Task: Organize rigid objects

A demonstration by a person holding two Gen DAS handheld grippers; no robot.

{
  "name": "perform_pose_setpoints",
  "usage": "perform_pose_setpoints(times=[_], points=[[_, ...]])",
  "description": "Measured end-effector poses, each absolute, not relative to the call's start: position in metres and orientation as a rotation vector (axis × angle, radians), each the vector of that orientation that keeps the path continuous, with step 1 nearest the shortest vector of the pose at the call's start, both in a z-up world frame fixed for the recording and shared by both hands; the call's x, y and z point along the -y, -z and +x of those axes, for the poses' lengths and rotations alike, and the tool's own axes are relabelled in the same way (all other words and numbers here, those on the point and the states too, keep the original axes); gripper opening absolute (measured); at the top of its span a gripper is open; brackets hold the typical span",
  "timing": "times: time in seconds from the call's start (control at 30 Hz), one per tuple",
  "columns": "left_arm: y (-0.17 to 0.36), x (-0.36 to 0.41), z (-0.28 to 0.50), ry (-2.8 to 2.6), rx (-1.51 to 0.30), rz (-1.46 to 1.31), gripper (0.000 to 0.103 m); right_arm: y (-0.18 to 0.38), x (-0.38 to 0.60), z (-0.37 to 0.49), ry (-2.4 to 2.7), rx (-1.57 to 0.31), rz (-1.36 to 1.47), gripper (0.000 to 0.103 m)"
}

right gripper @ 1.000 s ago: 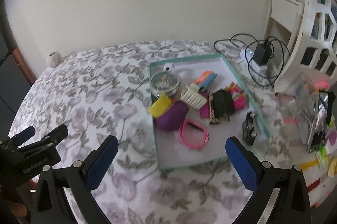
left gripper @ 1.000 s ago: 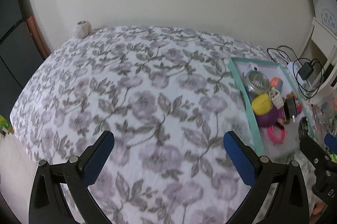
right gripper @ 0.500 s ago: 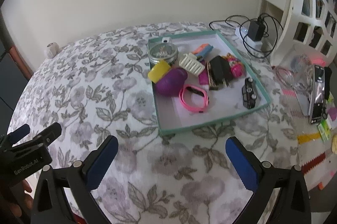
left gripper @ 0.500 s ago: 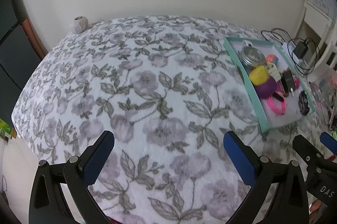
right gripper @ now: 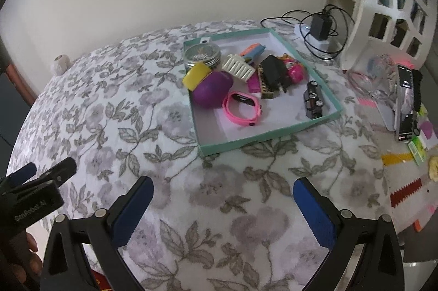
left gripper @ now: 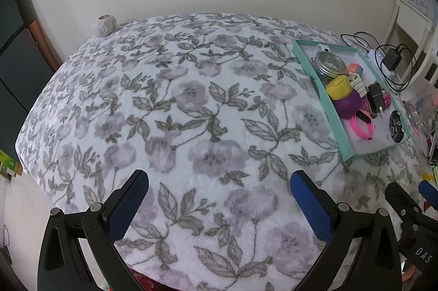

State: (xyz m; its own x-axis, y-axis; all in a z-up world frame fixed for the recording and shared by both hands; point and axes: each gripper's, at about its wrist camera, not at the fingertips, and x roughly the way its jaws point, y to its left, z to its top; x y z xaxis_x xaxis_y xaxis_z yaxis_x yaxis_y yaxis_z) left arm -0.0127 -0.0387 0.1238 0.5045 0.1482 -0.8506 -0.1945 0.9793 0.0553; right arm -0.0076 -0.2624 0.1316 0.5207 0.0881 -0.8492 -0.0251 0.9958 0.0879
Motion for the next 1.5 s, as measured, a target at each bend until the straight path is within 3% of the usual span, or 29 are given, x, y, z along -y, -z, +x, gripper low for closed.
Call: perform_pose_setpoints(times=[1.5], points=[[-0.117, 0.035, -0.006, -0.179, -1.038, -0.051, 0.103, -0.115, 0.262, 0.002, -0.087, -1.087, 0.068, 0.103]])
